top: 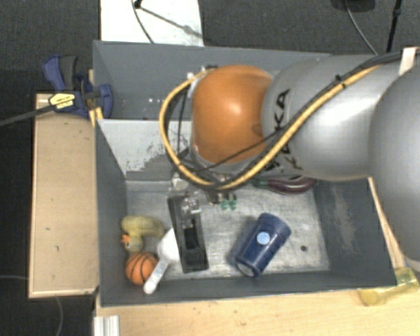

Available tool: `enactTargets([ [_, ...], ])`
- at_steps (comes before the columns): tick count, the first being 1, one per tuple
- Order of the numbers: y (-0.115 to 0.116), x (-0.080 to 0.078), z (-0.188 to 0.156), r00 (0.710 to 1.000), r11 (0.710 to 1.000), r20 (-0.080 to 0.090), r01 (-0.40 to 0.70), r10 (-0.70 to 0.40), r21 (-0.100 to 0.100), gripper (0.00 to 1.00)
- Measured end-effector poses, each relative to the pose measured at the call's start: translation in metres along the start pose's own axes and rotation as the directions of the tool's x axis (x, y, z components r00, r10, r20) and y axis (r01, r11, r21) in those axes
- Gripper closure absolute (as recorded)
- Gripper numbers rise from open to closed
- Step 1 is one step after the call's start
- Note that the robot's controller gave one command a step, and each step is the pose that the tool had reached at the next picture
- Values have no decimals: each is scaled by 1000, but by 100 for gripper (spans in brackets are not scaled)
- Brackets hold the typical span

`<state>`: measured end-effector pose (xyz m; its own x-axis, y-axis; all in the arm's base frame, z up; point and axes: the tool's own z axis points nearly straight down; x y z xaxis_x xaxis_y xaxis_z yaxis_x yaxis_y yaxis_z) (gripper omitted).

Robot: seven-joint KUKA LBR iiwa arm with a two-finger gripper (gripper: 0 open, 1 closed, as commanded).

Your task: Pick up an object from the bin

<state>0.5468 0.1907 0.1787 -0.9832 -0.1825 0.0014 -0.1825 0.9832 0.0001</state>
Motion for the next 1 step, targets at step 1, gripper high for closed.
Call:
enactTargets([
  [1, 2, -2, -30, 1000, 1000, -3, -14, 14, 1, 100],
])
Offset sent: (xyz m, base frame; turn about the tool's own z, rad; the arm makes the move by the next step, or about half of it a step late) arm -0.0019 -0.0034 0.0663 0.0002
